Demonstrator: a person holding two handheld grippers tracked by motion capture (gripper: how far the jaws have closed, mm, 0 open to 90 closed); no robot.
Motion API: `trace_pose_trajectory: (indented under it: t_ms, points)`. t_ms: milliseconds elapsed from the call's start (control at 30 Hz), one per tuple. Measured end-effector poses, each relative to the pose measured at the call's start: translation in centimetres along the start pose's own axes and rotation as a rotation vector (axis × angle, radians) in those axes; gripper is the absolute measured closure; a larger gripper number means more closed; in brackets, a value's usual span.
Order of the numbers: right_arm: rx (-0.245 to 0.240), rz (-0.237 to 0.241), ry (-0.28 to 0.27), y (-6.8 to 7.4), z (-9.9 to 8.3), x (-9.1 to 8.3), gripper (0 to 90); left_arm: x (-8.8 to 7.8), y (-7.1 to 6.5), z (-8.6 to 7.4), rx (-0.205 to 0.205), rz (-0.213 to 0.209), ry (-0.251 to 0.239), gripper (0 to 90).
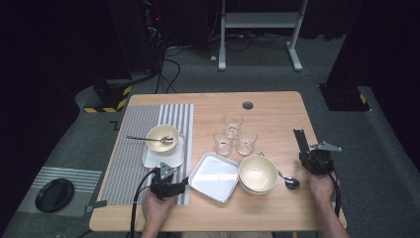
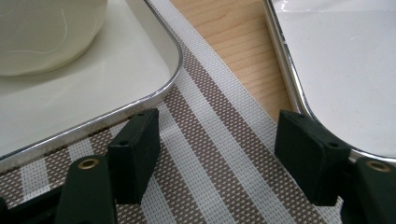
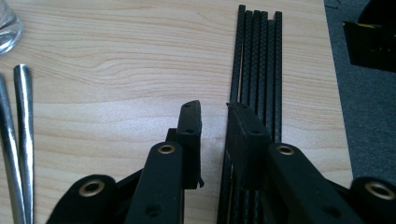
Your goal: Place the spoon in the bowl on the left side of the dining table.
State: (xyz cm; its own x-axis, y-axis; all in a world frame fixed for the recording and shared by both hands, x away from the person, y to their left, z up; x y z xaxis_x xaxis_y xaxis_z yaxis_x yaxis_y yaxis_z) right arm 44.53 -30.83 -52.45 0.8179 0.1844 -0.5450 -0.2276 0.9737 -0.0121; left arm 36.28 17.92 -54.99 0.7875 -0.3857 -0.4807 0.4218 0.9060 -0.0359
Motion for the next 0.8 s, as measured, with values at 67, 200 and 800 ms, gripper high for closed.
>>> trace_pose_trajectory:
  t_ms: [67,200,800]
  points:
    - [0.0,0.001,0.003,-0.06,0.03,0.1,76.3,0.0,0.0,0.0,0.0,0.0,0.0,31.6]
    - [0.01,-0.002,0.011,-0.16,-0.01,0.27,76.5,0.0,0.0,0.0,0.0,0.0,0.0,31.6]
    - [0.016,-0.011,0.031,-0.3,-0.29,0.83,76.1,0.0,-0.01,0.0,0.001,0.0,0.0,31.6]
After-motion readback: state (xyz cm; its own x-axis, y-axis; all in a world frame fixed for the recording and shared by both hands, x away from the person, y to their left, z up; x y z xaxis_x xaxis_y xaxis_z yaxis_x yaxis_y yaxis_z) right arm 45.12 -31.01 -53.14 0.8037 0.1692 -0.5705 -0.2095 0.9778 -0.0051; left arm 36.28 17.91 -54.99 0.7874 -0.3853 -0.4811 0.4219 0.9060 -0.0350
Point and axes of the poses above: each handheld gripper's, and its own axes: x roughly forward along the jaws, z roughly out of its top, y roughly to its left, the point moved 3 cm from there along x, roughly forward along the jaws, and after that the axes turned 10 degrees about -y, right-handed, at the moved point
